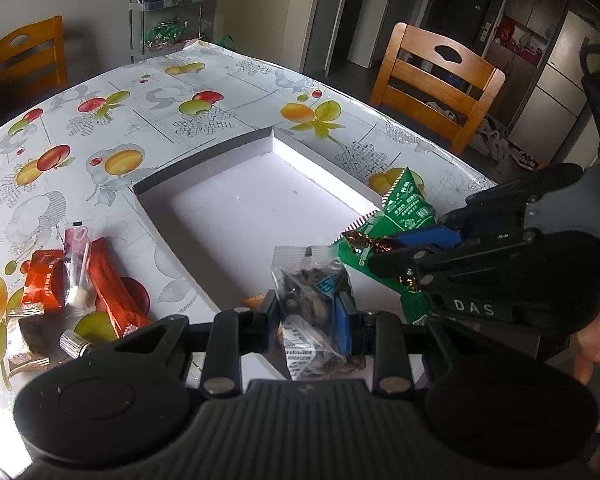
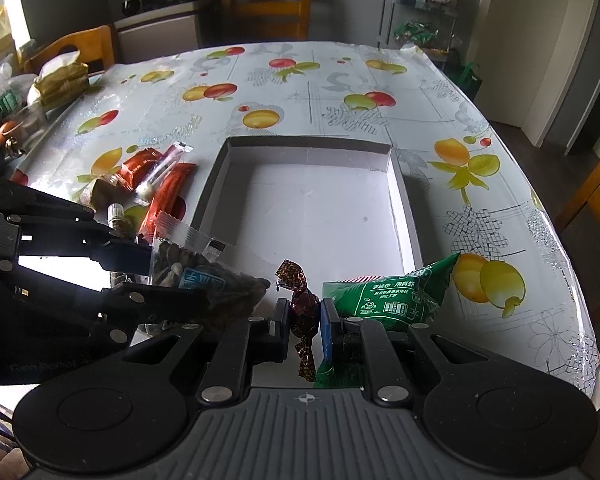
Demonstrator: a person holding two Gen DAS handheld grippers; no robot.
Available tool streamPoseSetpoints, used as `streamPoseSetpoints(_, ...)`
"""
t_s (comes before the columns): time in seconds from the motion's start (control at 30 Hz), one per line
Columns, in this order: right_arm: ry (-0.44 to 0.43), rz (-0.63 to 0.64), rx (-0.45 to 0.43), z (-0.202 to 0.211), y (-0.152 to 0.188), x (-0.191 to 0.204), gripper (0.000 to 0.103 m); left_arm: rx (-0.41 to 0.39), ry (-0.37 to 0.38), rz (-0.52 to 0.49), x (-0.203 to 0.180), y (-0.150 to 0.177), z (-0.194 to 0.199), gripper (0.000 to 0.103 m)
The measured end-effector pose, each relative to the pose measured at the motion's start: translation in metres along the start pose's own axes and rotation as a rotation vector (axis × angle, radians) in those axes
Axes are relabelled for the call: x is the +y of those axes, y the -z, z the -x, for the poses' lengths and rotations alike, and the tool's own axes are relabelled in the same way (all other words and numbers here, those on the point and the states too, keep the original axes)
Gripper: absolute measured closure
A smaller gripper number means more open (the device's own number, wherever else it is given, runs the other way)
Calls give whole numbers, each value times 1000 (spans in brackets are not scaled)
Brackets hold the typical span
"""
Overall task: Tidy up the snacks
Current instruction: 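Hold the clear bag and the candy above the white box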
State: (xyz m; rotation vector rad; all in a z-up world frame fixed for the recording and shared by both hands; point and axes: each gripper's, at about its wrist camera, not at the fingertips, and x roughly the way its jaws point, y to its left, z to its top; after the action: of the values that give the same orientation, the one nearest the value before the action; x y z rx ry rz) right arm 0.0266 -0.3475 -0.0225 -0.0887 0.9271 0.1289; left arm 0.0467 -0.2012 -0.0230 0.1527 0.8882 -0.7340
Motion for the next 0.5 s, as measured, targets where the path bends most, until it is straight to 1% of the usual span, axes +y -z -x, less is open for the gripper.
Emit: streamPoseSetpoints(0.5,-9,3,9,-5,-1,1,85,3,-7,-10,-3,-2,-7,77)
